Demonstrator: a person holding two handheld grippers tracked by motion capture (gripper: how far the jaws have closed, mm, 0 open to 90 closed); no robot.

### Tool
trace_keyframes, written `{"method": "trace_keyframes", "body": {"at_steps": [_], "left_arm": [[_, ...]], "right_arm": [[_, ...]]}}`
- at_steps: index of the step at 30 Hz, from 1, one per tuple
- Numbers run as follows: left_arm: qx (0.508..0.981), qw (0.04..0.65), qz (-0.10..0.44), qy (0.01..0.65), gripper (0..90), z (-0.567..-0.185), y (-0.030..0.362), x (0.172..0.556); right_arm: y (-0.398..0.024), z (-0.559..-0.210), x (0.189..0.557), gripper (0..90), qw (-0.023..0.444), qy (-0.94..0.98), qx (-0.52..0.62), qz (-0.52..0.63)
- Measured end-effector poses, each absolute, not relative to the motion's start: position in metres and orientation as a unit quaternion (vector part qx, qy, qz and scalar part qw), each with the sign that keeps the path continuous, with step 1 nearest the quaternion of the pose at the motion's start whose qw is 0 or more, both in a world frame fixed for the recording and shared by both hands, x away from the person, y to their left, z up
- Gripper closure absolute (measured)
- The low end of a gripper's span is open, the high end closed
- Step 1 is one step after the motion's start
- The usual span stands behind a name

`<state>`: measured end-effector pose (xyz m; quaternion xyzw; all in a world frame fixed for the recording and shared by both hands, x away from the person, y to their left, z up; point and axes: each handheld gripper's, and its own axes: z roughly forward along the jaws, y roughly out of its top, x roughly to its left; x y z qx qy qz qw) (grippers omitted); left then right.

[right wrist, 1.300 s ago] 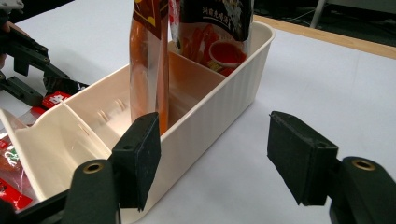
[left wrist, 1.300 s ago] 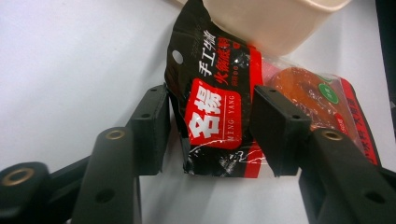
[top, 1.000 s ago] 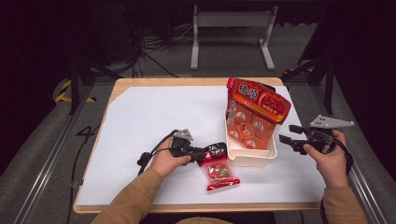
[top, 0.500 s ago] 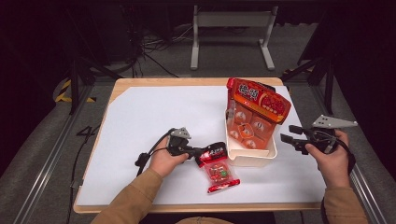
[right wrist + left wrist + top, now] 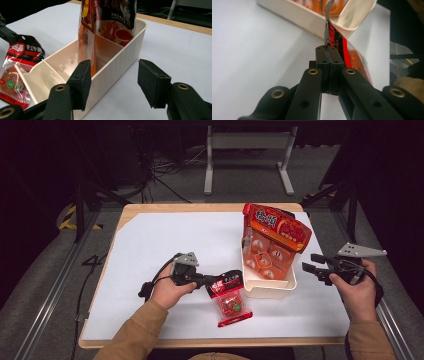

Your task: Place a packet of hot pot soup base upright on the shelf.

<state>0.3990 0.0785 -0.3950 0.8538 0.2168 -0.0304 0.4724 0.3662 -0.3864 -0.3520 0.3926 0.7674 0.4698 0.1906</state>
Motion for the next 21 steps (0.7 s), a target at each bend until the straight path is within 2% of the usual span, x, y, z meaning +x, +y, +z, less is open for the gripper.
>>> {"method": "trace_keyframes", "body": {"at_steps": [21], "left_arm": [[0.858, 0.495, -0.016, 0.138, 90.0, -0.35, 0.085, 0.372]], "right_arm": [[-0.39, -0.352, 0.367, 47.7, 0.193, 0.762, 0.397, 0.474]]}}
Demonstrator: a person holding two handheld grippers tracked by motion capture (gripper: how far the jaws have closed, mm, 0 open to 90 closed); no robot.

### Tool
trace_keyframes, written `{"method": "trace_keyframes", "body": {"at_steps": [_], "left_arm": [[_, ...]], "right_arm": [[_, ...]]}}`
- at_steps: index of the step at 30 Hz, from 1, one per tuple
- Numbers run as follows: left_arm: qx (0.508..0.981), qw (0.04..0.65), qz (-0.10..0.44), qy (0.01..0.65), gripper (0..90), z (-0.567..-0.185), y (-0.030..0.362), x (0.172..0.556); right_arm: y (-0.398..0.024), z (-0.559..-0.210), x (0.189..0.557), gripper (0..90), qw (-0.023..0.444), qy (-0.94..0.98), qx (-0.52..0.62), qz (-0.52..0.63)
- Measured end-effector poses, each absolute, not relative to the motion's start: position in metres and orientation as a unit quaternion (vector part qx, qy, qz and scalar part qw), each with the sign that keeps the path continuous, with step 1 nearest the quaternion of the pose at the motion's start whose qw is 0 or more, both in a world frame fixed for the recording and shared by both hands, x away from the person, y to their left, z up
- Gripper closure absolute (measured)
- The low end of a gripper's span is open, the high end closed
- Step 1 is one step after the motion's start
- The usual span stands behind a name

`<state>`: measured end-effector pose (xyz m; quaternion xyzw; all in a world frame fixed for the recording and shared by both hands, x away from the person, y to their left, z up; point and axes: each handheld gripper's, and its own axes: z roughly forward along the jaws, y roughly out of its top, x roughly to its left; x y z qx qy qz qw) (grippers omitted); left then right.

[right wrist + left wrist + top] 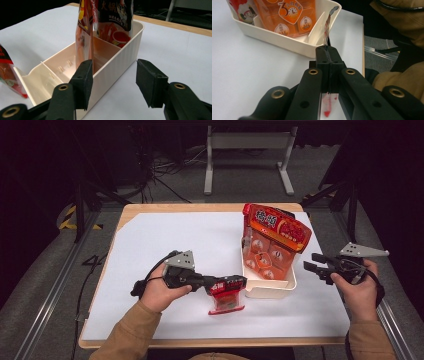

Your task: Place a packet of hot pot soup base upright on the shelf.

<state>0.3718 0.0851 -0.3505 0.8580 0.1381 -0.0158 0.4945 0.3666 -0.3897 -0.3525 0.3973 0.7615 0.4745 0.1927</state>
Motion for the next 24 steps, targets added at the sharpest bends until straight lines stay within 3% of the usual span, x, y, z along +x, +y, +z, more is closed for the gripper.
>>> {"method": "trace_keyframes", "body": {"at_steps": [24], "left_arm": [[0.845, 0.522, 0.008, 0.118, 90.0, -0.317, 0.11, 0.361]], "right_arm": [[-0.393, -0.361, 0.372, 46.9, 0.185, 0.758, 0.412, 0.47]]}}
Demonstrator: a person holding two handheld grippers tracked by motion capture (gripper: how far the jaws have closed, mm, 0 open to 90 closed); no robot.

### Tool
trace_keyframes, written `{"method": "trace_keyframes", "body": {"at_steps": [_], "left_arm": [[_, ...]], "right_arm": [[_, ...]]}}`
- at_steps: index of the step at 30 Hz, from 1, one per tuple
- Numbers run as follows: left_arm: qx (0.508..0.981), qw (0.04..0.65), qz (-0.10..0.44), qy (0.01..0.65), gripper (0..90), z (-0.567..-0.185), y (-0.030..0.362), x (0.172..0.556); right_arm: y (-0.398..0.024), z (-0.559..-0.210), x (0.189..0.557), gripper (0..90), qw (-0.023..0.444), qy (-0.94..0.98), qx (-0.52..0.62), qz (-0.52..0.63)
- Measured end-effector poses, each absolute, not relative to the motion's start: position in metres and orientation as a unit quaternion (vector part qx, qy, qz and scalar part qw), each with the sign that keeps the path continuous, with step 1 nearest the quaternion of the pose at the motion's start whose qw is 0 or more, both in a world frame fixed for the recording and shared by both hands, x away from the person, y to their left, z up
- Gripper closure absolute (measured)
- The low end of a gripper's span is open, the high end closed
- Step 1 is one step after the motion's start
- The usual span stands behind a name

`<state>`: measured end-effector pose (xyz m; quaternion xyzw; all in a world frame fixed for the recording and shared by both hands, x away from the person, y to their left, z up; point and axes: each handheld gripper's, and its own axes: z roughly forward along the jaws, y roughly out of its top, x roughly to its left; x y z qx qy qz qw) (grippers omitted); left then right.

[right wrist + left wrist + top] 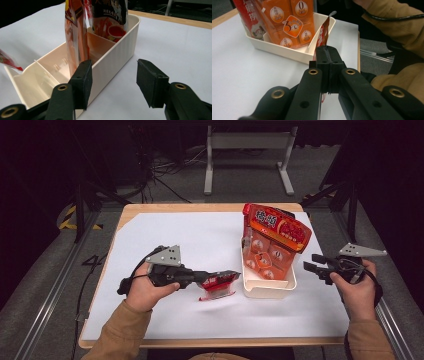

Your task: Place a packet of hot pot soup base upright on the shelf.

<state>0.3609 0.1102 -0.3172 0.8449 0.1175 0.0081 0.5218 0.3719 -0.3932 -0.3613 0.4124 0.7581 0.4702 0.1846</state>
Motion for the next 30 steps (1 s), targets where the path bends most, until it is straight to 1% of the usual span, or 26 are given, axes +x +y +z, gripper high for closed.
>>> {"method": "trace_keyframes", "body": {"at_steps": [9, 18, 30], "left_arm": [[0.839, 0.535, 0.008, 0.104, 90.0, -0.303, 0.111, 0.36], [0.841, 0.532, 0.023, 0.101, 90.0, -0.29, 0.109, 0.364], [0.833, 0.545, 0.016, 0.1, 89.9, -0.289, 0.096, 0.375]], "right_arm": [[-0.393, -0.364, 0.374, 46.3, 0.185, 0.759, 0.415, 0.466], [-0.396, -0.366, 0.376, 46.3, 0.188, 0.757, 0.421, 0.463], [-0.396, -0.371, 0.378, 46.0, 0.184, 0.759, 0.426, 0.456]]}}
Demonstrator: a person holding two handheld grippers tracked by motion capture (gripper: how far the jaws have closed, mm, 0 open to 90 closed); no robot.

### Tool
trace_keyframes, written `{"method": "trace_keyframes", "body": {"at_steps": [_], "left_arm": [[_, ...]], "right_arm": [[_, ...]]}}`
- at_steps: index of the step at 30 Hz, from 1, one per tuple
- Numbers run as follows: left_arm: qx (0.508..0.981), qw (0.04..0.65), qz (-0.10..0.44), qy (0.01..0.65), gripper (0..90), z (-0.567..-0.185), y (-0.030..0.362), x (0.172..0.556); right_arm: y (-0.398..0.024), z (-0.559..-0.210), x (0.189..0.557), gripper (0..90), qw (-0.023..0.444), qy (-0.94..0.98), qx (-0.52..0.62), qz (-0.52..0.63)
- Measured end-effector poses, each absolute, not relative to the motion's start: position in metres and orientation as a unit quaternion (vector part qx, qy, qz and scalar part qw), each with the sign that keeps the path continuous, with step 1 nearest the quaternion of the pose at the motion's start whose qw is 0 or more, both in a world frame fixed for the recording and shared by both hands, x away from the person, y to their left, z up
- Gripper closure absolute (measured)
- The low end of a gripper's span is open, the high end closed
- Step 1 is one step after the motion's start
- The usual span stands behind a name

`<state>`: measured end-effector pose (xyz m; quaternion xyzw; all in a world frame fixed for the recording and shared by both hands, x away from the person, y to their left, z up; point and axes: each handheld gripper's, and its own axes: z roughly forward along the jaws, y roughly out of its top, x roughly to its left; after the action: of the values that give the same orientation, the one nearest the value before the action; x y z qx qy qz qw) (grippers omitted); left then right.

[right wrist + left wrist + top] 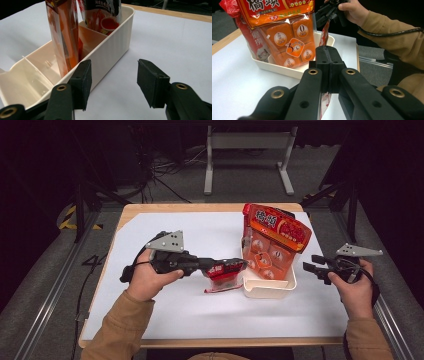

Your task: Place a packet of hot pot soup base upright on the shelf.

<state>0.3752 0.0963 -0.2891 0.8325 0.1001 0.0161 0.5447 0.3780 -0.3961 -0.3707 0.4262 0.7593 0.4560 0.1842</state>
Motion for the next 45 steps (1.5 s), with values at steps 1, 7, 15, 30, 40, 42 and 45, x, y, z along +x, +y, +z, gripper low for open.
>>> {"method": "trace_keyframes", "body": {"at_steps": [1, 7, 15, 30, 40, 42, 45], "left_arm": [[0.833, 0.544, 0.016, 0.099, 89.9, -0.289, 0.095, 0.376], [0.83, 0.548, 0.014, 0.097, 89.9, -0.288, 0.087, 0.383], [0.827, 0.555, 0.013, 0.093, 89.8, -0.286, 0.07, 0.392], [0.822, 0.565, 0.034, 0.066, 89.8, -0.276, 0.037, 0.395], [0.822, 0.566, 0.04, 0.046, 89.8, -0.272, 0.011, 0.4], [0.82, 0.57, 0.039, 0.043, 89.8, -0.271, 0.007, 0.402], [0.815, 0.576, 0.033, 0.04, 89.8, -0.272, 0.001, 0.403]], "right_arm": [[-0.396, -0.371, 0.378, 46.0, 0.184, 0.76, 0.426, 0.456], [-0.397, -0.375, 0.379, 46.2, 0.182, 0.76, 0.428, 0.453], [-0.398, -0.375, 0.379, 46.4, 0.183, 0.76, 0.427, 0.454], [-0.4, -0.374, 0.379, 47.5, 0.179, 0.76, 0.426, 0.456], [-0.401, -0.373, 0.381, 47.5, 0.18, 0.759, 0.421, 0.463], [-0.402, -0.372, 0.381, 47.5, 0.179, 0.758, 0.423, 0.463], [-0.403, -0.372, 0.381, 47.5, 0.181, 0.757, 0.423, 0.465]]}}
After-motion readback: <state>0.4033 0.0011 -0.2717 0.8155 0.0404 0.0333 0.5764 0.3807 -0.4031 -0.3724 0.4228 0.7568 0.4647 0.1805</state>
